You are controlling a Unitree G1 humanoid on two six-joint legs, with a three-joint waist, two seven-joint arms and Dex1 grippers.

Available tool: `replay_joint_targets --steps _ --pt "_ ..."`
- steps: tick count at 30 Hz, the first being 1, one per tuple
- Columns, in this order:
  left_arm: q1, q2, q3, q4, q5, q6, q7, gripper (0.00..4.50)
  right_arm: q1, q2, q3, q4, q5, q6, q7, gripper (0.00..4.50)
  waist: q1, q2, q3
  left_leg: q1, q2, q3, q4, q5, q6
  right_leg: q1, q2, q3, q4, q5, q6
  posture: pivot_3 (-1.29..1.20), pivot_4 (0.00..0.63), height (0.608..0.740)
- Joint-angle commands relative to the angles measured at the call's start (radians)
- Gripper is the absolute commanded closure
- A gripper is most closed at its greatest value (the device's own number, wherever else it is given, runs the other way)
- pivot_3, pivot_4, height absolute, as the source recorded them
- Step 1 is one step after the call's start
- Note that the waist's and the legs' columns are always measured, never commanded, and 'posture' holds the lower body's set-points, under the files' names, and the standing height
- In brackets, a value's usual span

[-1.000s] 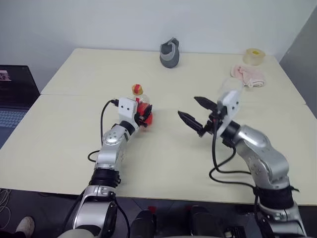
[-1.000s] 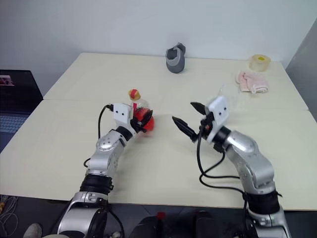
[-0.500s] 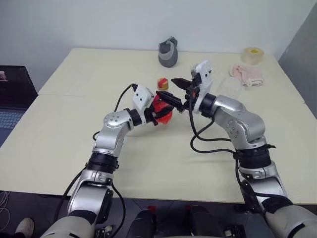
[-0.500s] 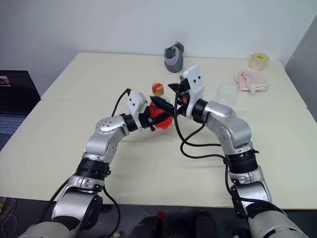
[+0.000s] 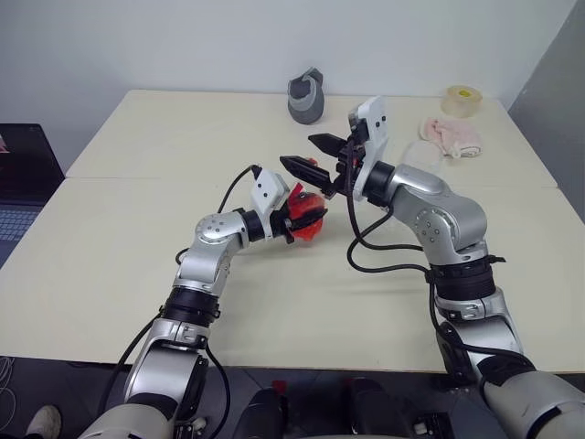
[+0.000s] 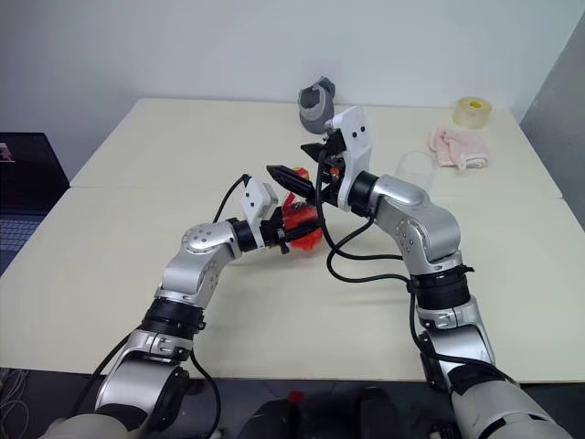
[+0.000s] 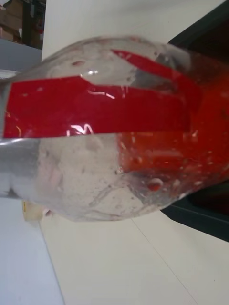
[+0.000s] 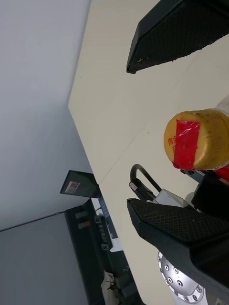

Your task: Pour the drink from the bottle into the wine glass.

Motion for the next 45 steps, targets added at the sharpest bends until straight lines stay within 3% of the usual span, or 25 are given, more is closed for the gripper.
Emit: replay_joint_targets --steps 1,9,12,19,20,26,37,45 --pt "-0.033 0.004 0.025 -0.037 -0.014 -0.021 0.004 2.68 -0.003 -0.001 0.001 -0.034 0.003 -0.011 0.015 0.0 0.0 0.0 0.0 0.0 0.0 0.0 0.0 0.0 0.0 0.0 0.0 0.0 0.0 0.0 0.0 0.0 0.15 0.74" --pt "-0.049 0.001 0.025 -0.024 -0.012 -0.026 0.003 2.68 0.009 -0.002 0.005 -0.024 -0.015 -0.03 0.023 0.0 0.0 0.0 0.0 0.0 0.0 0.0 0.0 0.0 0.0 0.0 0.0 0.0 0.0 0.0 0.0 0.0 0.15 0.74" --pt "-0.049 0.003 0.024 -0.022 -0.012 -0.029 -0.001 2.68 0.006 0.002 -0.003 -0.019 -0.019 -0.041 0.02 0.63 0.0 0.0 0.0 0.0 0.0 0.0 0.0 0.0 0.0 0.0 0.0 0.0 0.0 0.0 0.0 0.0 0.15 0.74" --pt "-0.032 0.001 0.021 -0.045 -0.016 -0.021 -0.001 2.69 0.0 0.023 -0.025 -0.027 0.002 -0.044 0.014 3.11 0.0 0.0 0.0 0.0 0.0 0.0 0.0 0.0 0.0 0.0 0.0 0.0 0.0 0.0 0.0 0.0 0.15 0.74" --pt "-0.029 0.001 0.02 -0.049 -0.017 -0.019 0.0 2.71 0.0 0.026 -0.027 -0.029 0.005 -0.042 0.016 3.23 0.0 0.0 0.0 0.0 0.0 0.0 0.0 0.0 0.0 0.0 0.0 0.0 0.0 0.0 0.0 0.0 0.15 0.74" --pt "0.024 0.015 0.018 -0.166 -0.041 0.033 -0.003 3.05 -0.003 0.038 -0.02 -0.044 0.048 -0.02 0.064 3.22 -0.003 0.0 0.0 0.0 0.0 0.0 0.0 0.0 0.0 -0.001 0.0 0.0 0.0 0.0 0.0 0.0 0.15 0.74" --pt "0.174 0.159 0.049 -0.652 -0.25 0.334 -0.042 3.46 -0.162 -0.041 0.105 0.18 0.048 -0.239 0.687 3.22 -0.012 0.001 0.001 0.0 0.001 0.0 0.0 0.0 0.0 0.0 0.001 0.0 0.0 0.0 0.0 0.0 0.15 0.74" --pt "0.198 0.185 0.09 -0.763 -0.321 0.444 0.024 3.48 -0.245 -0.014 0.13 0.326 0.017 -0.309 0.851 3.22 -0.016 0.001 0.001 0.0 0.001 -0.001 0.0 0.0 0.0 0.0 0.0 0.0 0.0 0.0 0.0 0.0 0.15 0.74"
